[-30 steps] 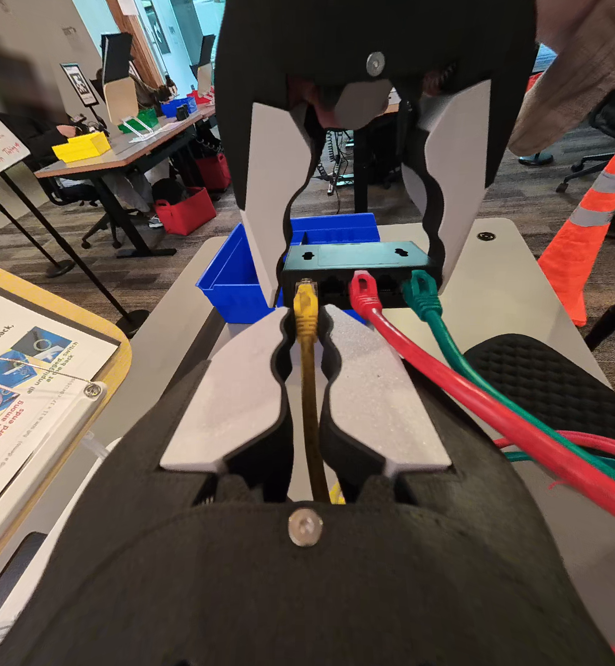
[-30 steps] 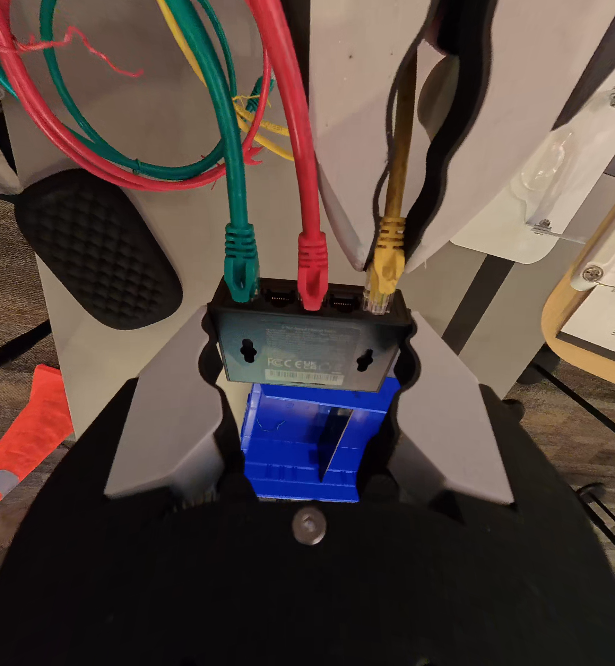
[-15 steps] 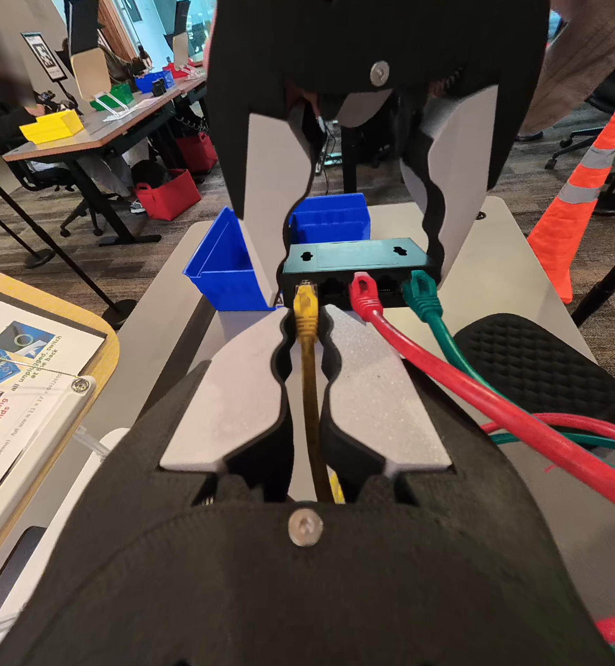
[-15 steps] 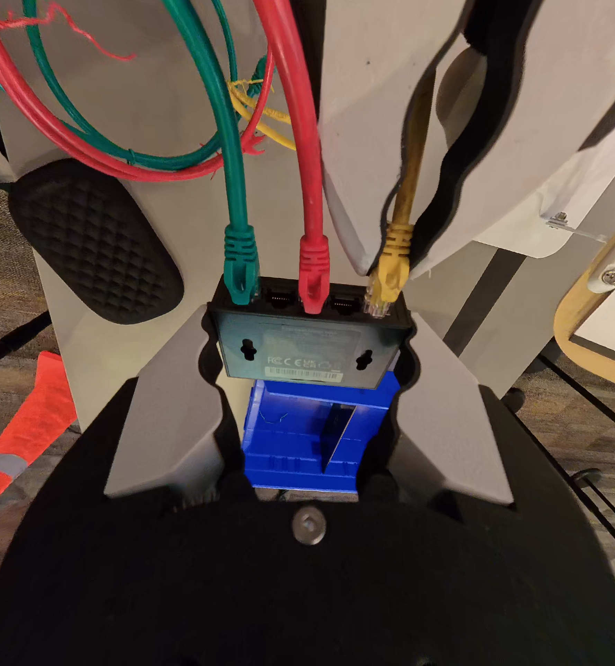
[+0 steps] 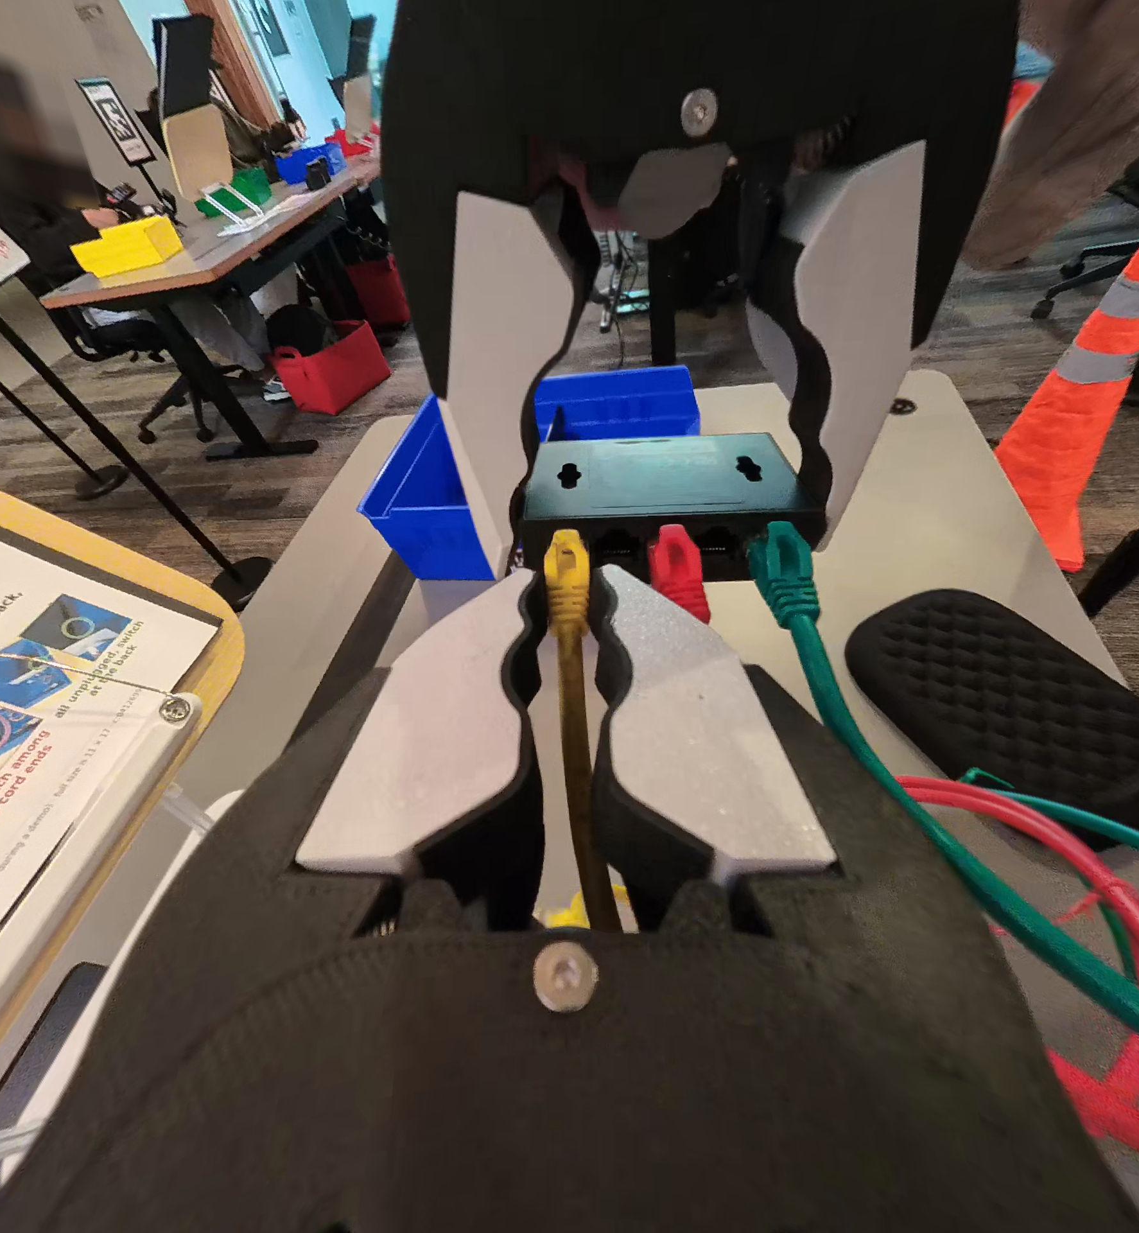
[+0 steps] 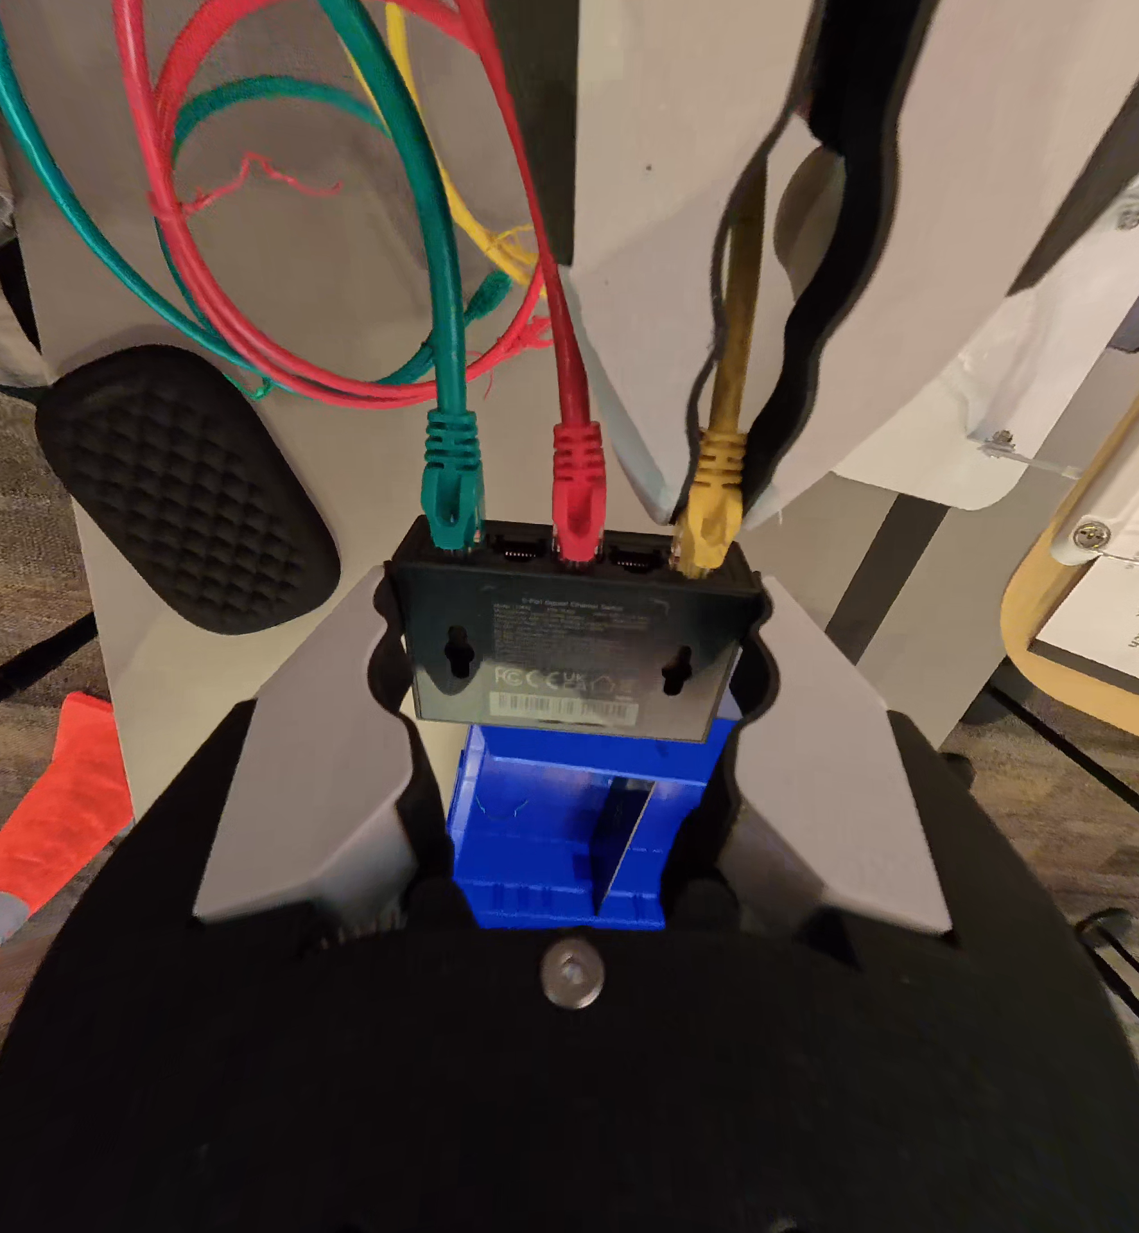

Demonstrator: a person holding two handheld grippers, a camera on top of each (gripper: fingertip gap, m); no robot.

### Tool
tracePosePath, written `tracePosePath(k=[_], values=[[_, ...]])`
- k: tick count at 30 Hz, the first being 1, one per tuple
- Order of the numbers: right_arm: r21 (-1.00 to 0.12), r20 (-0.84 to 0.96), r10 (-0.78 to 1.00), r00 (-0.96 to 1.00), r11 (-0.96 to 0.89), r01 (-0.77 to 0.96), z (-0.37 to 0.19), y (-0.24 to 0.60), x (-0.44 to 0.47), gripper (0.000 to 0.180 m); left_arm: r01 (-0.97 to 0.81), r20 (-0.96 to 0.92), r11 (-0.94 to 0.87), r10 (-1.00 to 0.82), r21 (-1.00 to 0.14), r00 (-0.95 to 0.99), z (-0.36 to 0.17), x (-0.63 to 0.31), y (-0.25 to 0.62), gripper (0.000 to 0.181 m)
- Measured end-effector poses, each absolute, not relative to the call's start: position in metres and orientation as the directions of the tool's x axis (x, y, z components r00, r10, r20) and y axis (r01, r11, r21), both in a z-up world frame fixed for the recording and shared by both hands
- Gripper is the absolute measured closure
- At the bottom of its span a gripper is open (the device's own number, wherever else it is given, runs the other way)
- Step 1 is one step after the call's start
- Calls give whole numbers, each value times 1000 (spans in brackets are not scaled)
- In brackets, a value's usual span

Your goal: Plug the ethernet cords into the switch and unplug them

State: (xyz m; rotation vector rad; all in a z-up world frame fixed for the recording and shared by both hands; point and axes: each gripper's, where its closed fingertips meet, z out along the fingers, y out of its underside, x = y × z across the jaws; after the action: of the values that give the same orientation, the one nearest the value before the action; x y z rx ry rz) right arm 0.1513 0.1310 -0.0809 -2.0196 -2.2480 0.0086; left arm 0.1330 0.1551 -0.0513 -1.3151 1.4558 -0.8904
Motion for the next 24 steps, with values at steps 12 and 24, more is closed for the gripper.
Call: tracePosePath(k=[12,24], values=[[-260,156,985,-73,112,959,-67,133,143,82,-158,-138,125,-987,-980,76,-28,133,155,169],[-306,193,980,-55,113,945,-65,134,144,82,-83,-72,65,-993,-994,90,-21,138,154,169]])
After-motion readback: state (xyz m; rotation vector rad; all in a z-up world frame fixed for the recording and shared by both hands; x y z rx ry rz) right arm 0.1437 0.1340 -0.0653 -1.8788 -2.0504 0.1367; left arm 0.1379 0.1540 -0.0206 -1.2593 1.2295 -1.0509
